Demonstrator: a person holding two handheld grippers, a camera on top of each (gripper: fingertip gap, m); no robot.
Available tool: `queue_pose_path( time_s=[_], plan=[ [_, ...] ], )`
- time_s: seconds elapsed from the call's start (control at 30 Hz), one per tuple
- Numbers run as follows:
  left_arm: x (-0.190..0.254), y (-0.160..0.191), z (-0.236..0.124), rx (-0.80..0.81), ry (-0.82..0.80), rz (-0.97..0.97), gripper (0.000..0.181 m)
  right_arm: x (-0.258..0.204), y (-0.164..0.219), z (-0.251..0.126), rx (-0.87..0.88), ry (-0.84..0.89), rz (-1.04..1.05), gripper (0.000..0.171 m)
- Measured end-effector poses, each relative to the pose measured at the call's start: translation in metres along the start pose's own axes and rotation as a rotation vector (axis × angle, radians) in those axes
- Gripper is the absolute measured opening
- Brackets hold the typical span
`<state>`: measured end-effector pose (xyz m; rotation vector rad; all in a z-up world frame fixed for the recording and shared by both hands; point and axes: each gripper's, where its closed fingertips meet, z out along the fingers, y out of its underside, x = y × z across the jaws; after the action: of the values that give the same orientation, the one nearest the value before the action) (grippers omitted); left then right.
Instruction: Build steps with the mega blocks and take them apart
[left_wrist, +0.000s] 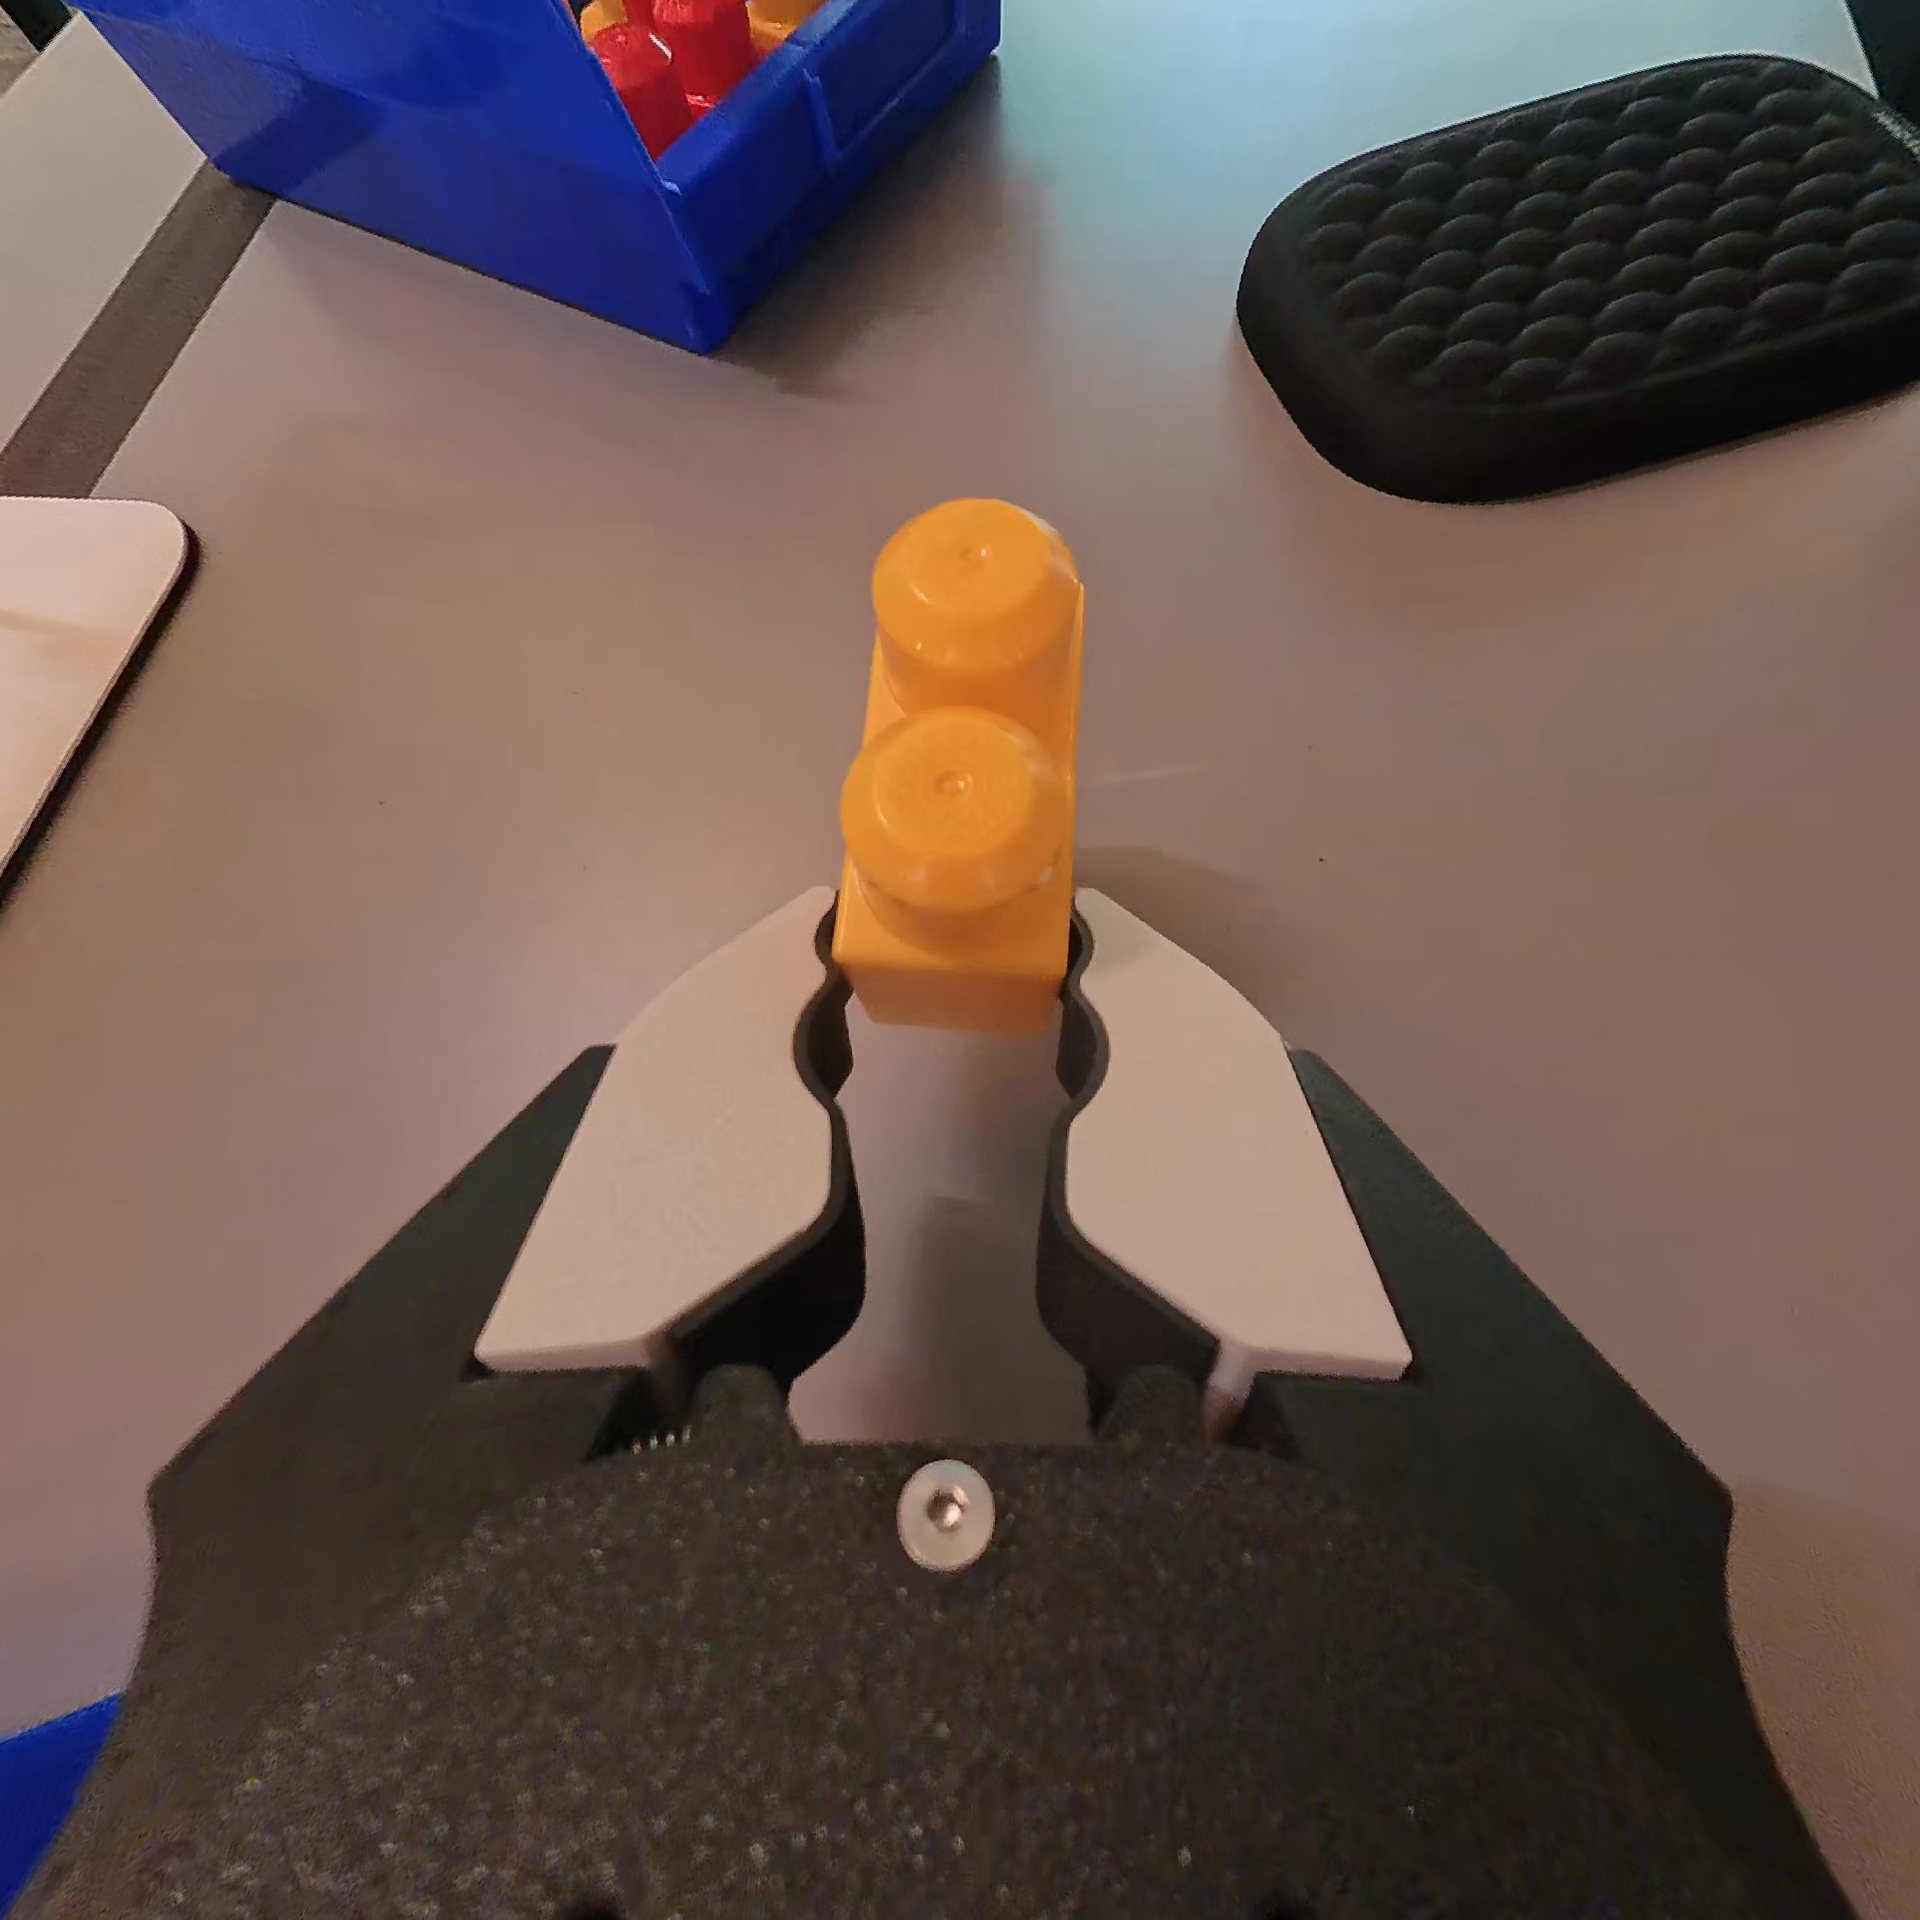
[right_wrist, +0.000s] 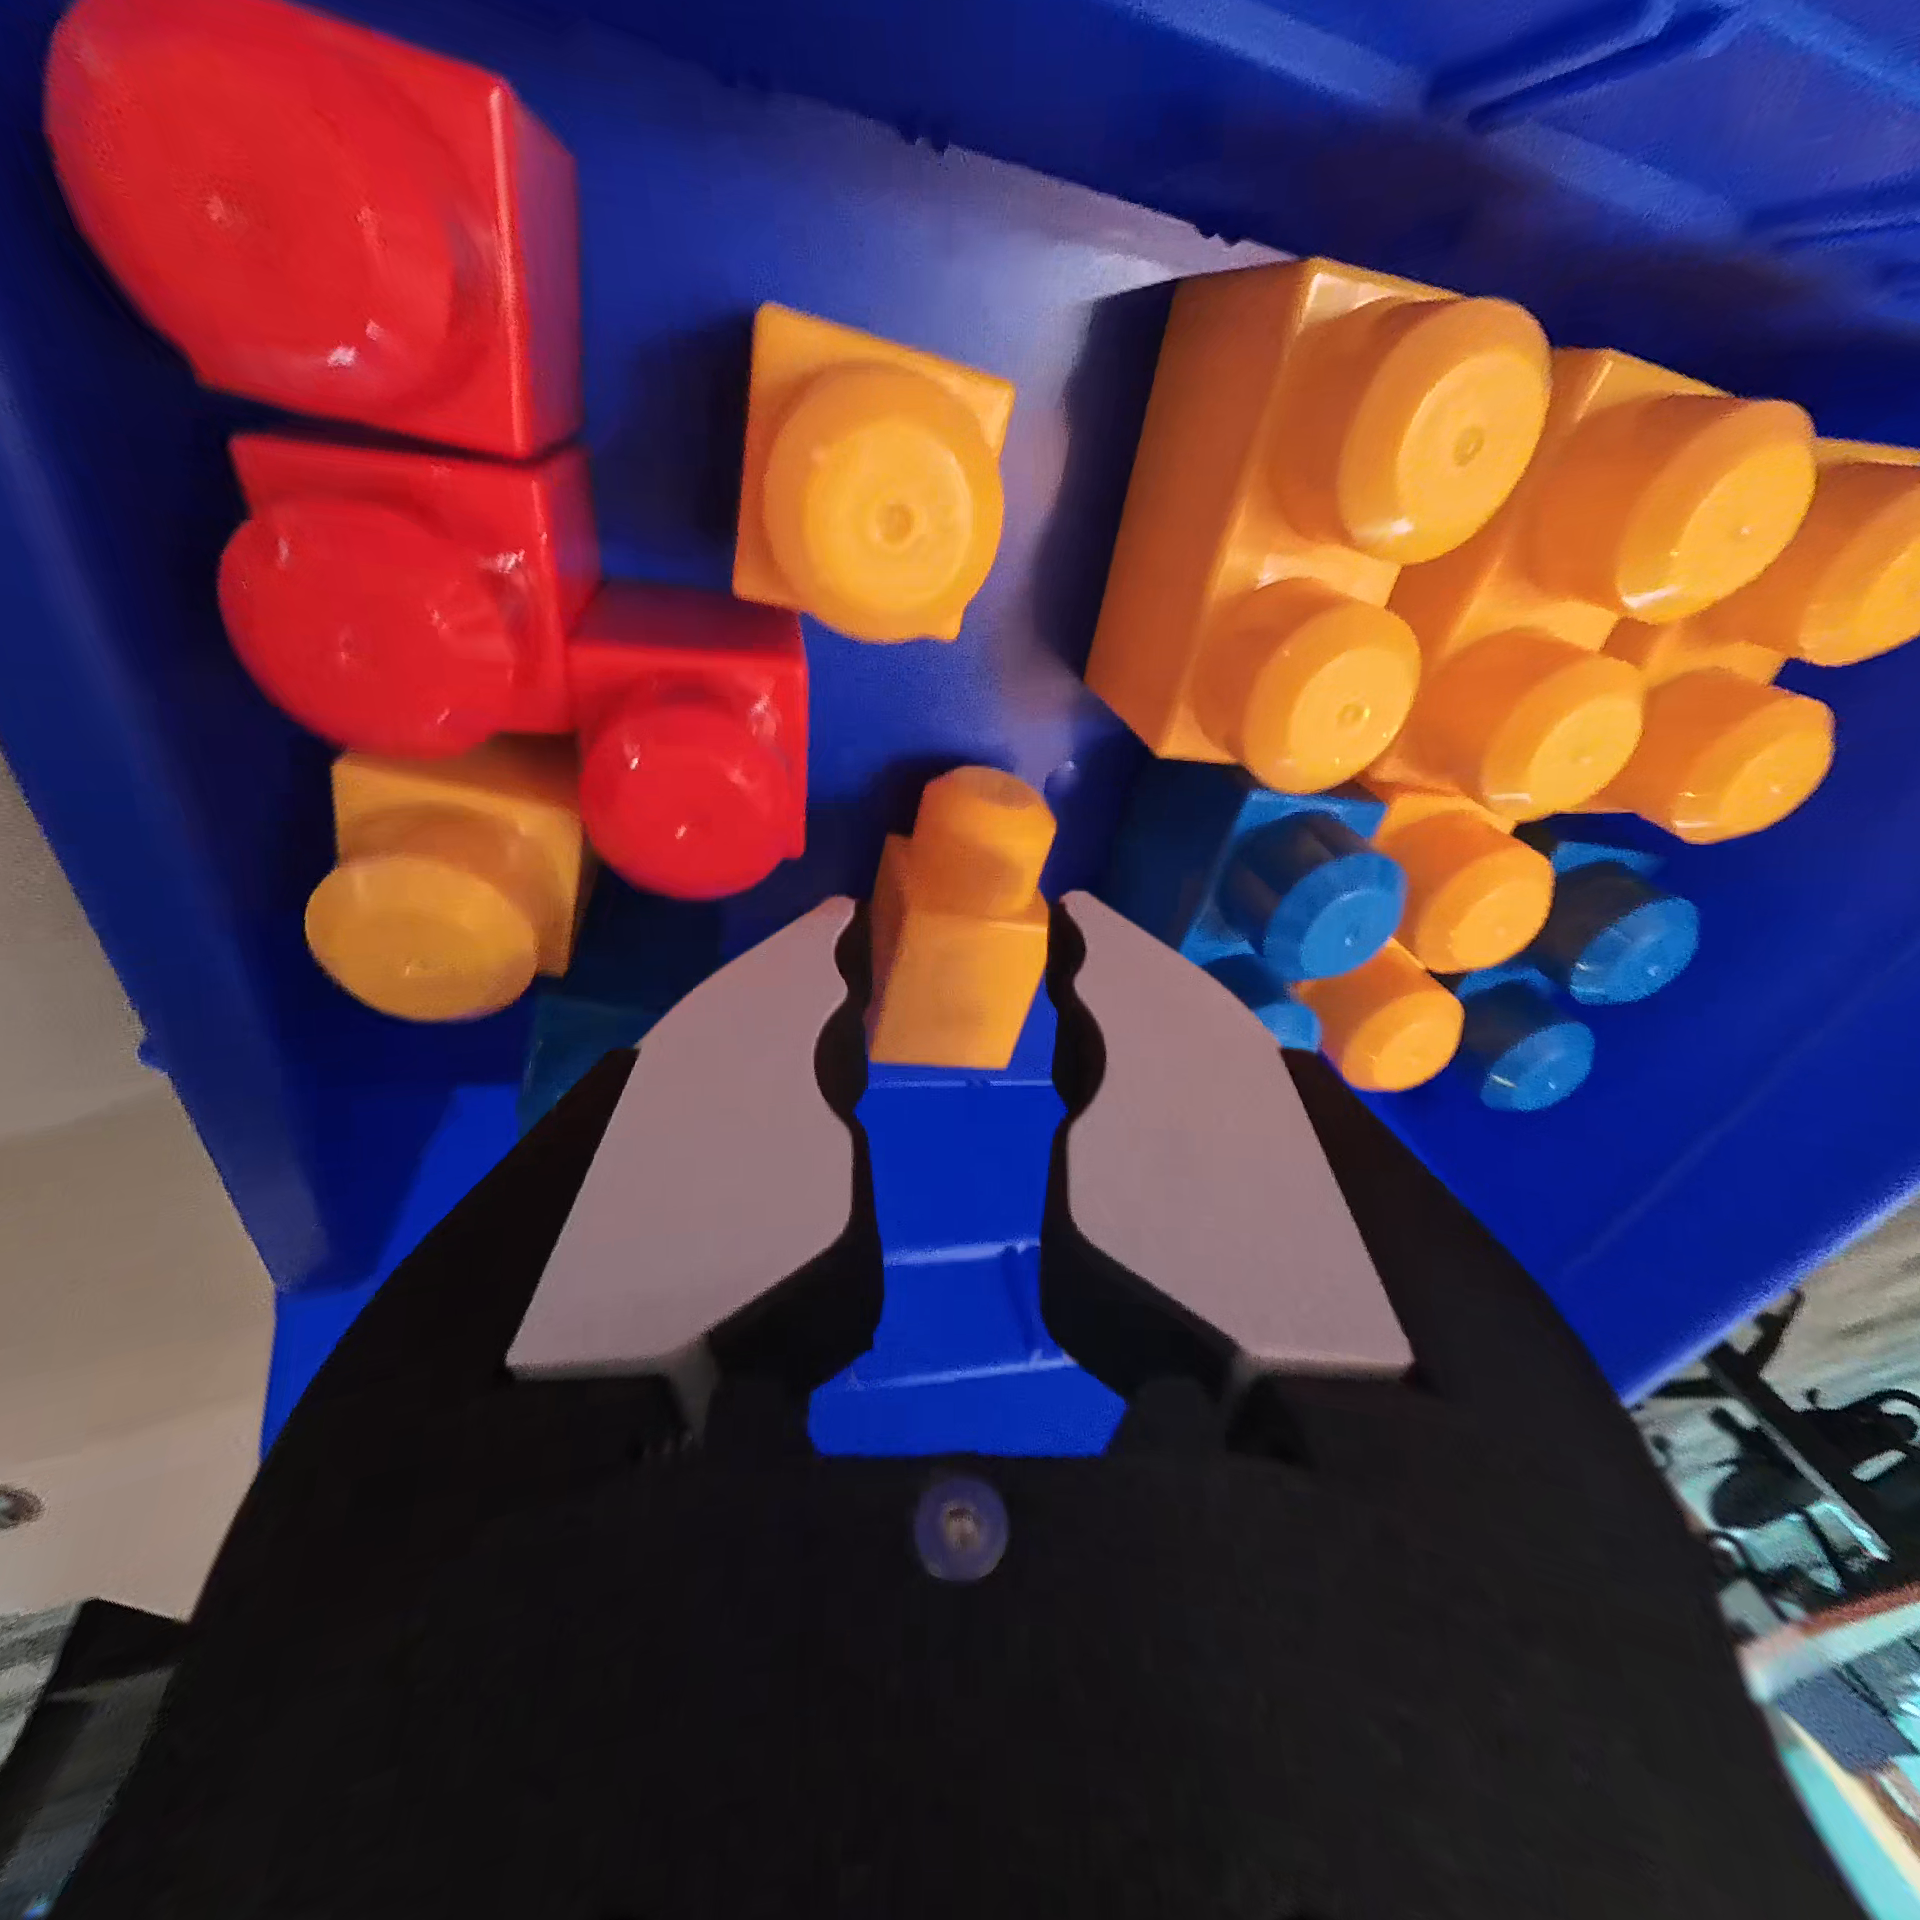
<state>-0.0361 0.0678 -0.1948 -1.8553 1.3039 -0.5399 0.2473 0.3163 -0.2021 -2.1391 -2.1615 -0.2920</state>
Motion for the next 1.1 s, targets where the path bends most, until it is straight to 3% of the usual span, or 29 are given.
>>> queue_pose_path(
  time_s=[0.37,0.83,1.1],
  plan=[
    [-0.001,0.002,0.001,-0.002,0.008,-0.007,0.038,0.006,-0.001,0.023,-0.073,-0.073,0.085,0.032],
    [0.0,0.003,0.001,-0.006,0.011,-0.005,0.038,0.008,0.001,0.026,-0.125,-0.066,0.082,0.03],
    [0.001,0.003,0.001,-0.007,0.013,-0.005,0.038,0.012,-0.011,0.012,0.007,-0.04,0.113,0.029]
  ],
)
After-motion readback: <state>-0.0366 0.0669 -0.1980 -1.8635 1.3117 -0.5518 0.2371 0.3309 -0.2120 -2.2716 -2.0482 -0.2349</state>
